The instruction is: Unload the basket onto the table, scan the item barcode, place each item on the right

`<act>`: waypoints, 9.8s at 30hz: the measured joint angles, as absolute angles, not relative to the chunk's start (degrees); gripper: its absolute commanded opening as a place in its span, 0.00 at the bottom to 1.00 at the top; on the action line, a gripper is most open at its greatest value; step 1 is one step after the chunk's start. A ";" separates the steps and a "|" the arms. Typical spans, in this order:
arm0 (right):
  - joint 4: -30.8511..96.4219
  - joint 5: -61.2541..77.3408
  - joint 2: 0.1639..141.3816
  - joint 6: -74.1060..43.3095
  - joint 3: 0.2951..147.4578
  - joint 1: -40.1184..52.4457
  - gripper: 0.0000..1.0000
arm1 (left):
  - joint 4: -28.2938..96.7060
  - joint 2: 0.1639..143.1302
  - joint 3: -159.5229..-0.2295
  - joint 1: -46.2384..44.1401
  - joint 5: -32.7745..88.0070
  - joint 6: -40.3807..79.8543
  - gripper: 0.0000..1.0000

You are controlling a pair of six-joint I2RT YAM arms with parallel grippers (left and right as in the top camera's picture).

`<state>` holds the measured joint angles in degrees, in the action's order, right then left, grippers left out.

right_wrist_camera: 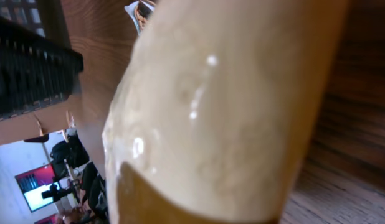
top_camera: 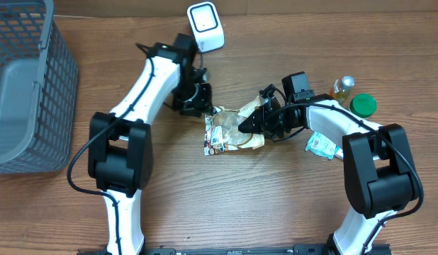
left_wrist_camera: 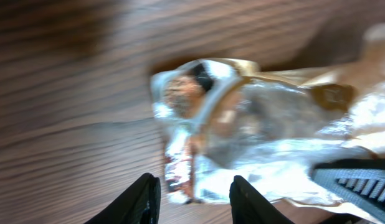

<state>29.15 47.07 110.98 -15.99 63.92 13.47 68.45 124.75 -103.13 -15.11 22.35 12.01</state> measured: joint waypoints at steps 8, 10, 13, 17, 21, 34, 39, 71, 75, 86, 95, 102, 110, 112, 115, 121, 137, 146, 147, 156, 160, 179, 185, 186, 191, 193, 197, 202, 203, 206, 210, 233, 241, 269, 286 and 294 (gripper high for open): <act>29.23 56.73 110.98 -5.82 63.92 13.47 0.13 | 69.80 123.87 -103.13 -6.37 12.58 13.28 0.44; 29.21 60.31 110.98 -2.96 63.90 13.47 0.05 | 69.97 123.44 -103.13 -4.47 10.04 13.72 0.45; 28.69 65.58 110.98 -0.30 63.72 13.47 0.04 | 70.08 123.11 -103.13 -1.39 6.33 14.26 0.48; 28.03 70.17 111.02 1.54 63.70 13.50 0.04 | 69.97 123.11 -103.13 1.43 3.90 14.68 0.54; 28.03 72.05 111.07 2.20 63.70 13.47 0.04 | 69.87 123.11 -103.13 2.83 2.92 14.85 1.00; 32.08 72.05 111.33 2.20 65.89 13.47 0.03 | 69.87 123.11 -103.13 2.96 2.70 15.05 1.00; 50.52 65.08 112.42 2.11 84.79 13.54 0.03 | 69.84 123.11 -103.13 2.96 2.68 15.05 1.00; 27.03 -1.50 132.20 31.62 132.51 26.35 0.04 | 69.84 123.11 -103.13 2.96 2.46 15.05 1.00; 20.69 -3.55 137.51 31.75 132.07 26.33 0.04 | 69.82 123.11 -103.13 2.96 2.46 15.05 0.99; 16.67 -6.22 141.29 31.92 131.85 26.35 0.04 | 69.84 123.11 -103.13 2.96 2.44 15.05 0.99; 20.14 -5.28 141.29 31.86 131.85 26.35 0.04 | 69.82 123.11 -103.13 2.96 2.44 15.05 1.00; 21.89 -4.69 141.29 31.73 131.85 26.37 0.04 | 69.84 123.11 -103.13 2.96 2.44 15.05 1.00; 25.71 -1.87 141.29 31.75 131.85 26.41 0.04 | 69.82 123.11 -103.13 2.96 2.44 15.05 1.00; 26.24 -1.63 141.32 31.73 131.85 26.41 0.04 | 69.82 123.11 -103.13 2.96 2.44 15.05 0.99; 26.65 -1.02 141.29 31.73 131.85 26.41 0.04 | 69.82 123.11 -103.13 2.96 2.42 15.05 1.00; 27.00 -0.45 141.29 31.77 131.85 26.41 0.04 | 69.82 123.11 -103.13 2.96 2.31 15.05 0.99; 27.35 2.55 141.29 31.75 131.85 26.63 0.04 | 69.84 123.11 -103.13 2.96 2.28 15.05 1.00; 21.80 1.43 141.29 31.73 131.85 26.68 0.04 | 69.82 123.11 -103.13 2.96 2.28 15.05 1.00; 21.69 1.34 141.29 31.73 131.85 26.65 0.04 | 69.82 123.11 -103.13 2.96 2.31 15.05 1.00; 18.94 0.60 142.82 31.73 131.85 26.65 0.04 | 69.82 123.11 -103.13 2.96 2.28 15.05 1.00; 19.40 0.56 144.38 31.75 131.85 26.65 0.04 | 69.82 123.11 -103.13 2.96 2.28 15.05 0.99; 19.62 1.23 144.44 27.09 131.98 26.61 0.04 | 69.84 123.11 -103.13 2.96 2.28 15.05 1.00; 26.28 1.28 137.62 22.70 131.98 25.58 0.04 | 69.82 123.11 -103.13 2.96 2.28 15.05 1.00; 28.71 1.28 135.55 22.09 132.20 25.30 0.04 | 69.84 123.11 -103.13 2.96 2.28 15.05 1.00; 46.06 4.80 125.38 17.04 133.47 23.24 0.06 | 69.82 123.11 -103.13 2.96 2.31 15.05 1.00; 54.24 9.52 122.87 15.22 134.34 22.06 0.07 | 69.82 123.11 -103.13 2.96 2.31 15.05 1.00; 70.57 20.47 121.82 13.54 134.37 19.77 0.06 | 69.84 123.11 -103.13 2.96 2.31 15.05 1.00; 88.33 27.05 123.22 16.23 130.08 18.37 0.06 | 69.82 123.11 -103.13 2.96 2.28 15.05 1.00; 90.63 27.66 123.42 17.34 128.97 18.35 0.06 | 69.84 123.11 -103.13 2.96 2.28 15.03 1.00; 94.67 28.01 123.42 19.49 125.86 18.31 0.07 | 69.84 123.11 -103.13 2.96 2.28 15.05 1.00; 96.14 23.90 123.42 20.95 121.25 18.37 0.27 | 69.82 123.11 -103.13 2.96 2.28 15.05 1.00; 63.46 -8.14 123.44 -1.72 110.96 18.37 1.00 | 69.82 123.11 -103.13 2.96 2.28 15.05 1.00; 60.69 0.62 123.42 -11.66 110.98 18.50 0.72 | 69.84 123.11 -103.13 2.96 2.28 15.05 1.00; 62.41 3.86 123.44 -19.57 95.42 23.64 0.41 | 69.82 123.11 -103.13 2.96 2.28 15.05 1.00; 74.87 -4.08 123.42 -8.82 95.24 22.52 0.54 | 69.82 123.11 -103.13 2.96 2.28 15.05 1.00; 75.68 -4.40 123.42 -5.48 95.24 22.55 0.54 | 69.82 123.11 -103.13 2.96 2.28 15.05 1.00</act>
